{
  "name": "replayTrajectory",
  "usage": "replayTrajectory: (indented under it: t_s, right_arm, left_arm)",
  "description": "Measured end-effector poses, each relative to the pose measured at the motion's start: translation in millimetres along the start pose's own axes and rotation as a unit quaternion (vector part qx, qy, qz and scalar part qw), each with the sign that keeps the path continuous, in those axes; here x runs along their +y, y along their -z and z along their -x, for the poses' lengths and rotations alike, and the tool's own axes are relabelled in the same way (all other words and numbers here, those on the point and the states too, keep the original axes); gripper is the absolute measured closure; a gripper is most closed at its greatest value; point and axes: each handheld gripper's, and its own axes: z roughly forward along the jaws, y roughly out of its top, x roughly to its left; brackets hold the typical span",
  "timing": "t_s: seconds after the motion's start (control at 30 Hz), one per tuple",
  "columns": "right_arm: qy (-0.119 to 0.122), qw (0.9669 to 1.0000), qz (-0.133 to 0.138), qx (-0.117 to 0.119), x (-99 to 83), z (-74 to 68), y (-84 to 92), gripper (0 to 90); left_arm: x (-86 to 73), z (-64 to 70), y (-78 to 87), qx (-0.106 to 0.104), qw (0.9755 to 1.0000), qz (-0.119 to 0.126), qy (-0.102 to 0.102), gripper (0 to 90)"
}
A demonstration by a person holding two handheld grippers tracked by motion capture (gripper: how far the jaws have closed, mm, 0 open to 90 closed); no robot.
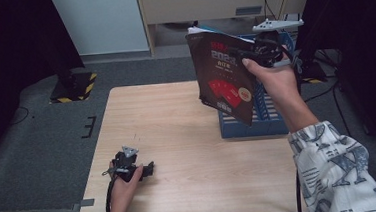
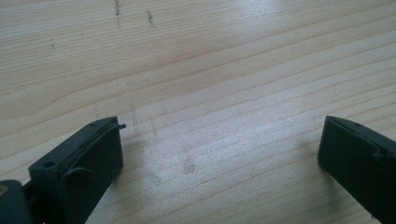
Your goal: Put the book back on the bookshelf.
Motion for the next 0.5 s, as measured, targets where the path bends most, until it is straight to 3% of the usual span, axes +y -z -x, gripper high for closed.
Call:
replayTrajectory:
  t_s: [0.5]
  right_arm:
    - [-0.004, 0.9998, 0.003, -0.017, 0.1, 15.6, 17.1, 87.0]
  left_arm:
    - [-0.1, 0.0, -0.1, 0.000, 1.0000, 0.001, 0.000, 0.0]
